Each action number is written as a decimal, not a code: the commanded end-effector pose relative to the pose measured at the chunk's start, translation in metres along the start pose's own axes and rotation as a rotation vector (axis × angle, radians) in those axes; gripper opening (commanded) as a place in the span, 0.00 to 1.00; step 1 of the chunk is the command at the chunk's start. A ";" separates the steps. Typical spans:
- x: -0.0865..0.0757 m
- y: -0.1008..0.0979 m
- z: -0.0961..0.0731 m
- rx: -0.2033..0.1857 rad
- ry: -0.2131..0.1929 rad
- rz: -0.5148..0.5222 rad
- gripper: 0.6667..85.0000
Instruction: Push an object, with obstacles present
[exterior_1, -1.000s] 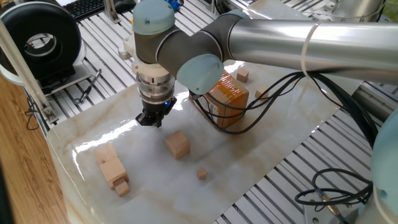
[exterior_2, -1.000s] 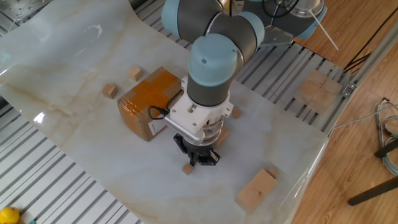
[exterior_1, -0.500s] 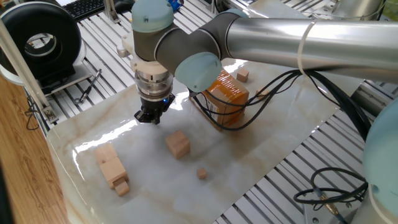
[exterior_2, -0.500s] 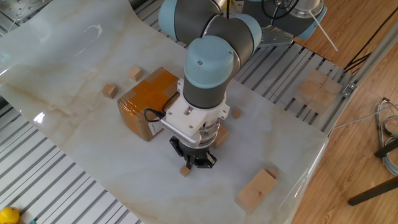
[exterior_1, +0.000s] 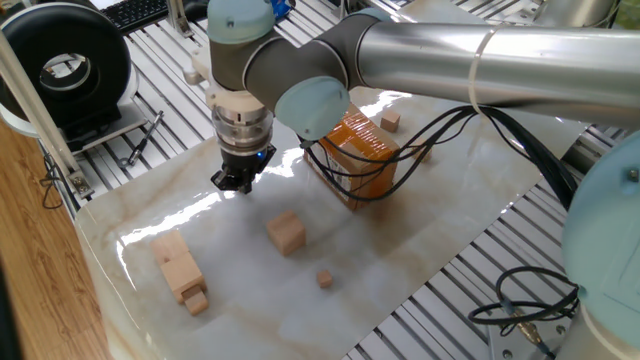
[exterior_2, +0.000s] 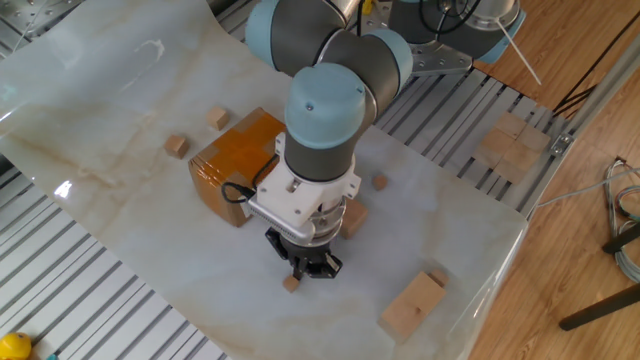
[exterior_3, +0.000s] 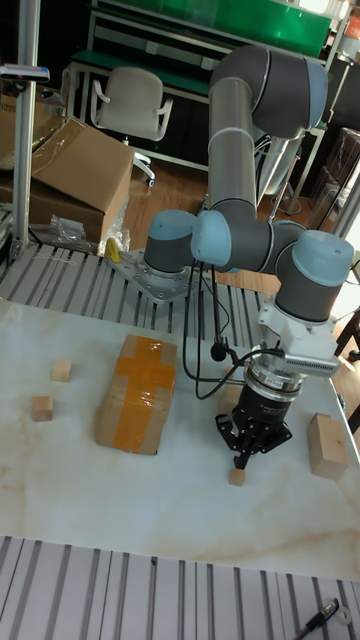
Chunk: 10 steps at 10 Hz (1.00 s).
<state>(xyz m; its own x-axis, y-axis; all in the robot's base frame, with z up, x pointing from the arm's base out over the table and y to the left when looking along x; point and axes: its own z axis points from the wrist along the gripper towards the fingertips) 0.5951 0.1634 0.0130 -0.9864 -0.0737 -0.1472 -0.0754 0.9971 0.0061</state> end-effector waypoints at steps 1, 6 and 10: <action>-0.005 0.003 -0.003 -0.027 -0.017 -0.001 0.01; 0.000 0.006 -0.003 -0.036 0.004 0.001 0.01; -0.002 0.002 -0.003 -0.022 -0.003 0.008 0.01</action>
<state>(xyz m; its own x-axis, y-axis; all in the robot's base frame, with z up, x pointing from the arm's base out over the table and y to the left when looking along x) 0.5953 0.1663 0.0148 -0.9857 -0.0800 -0.1486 -0.0846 0.9961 0.0245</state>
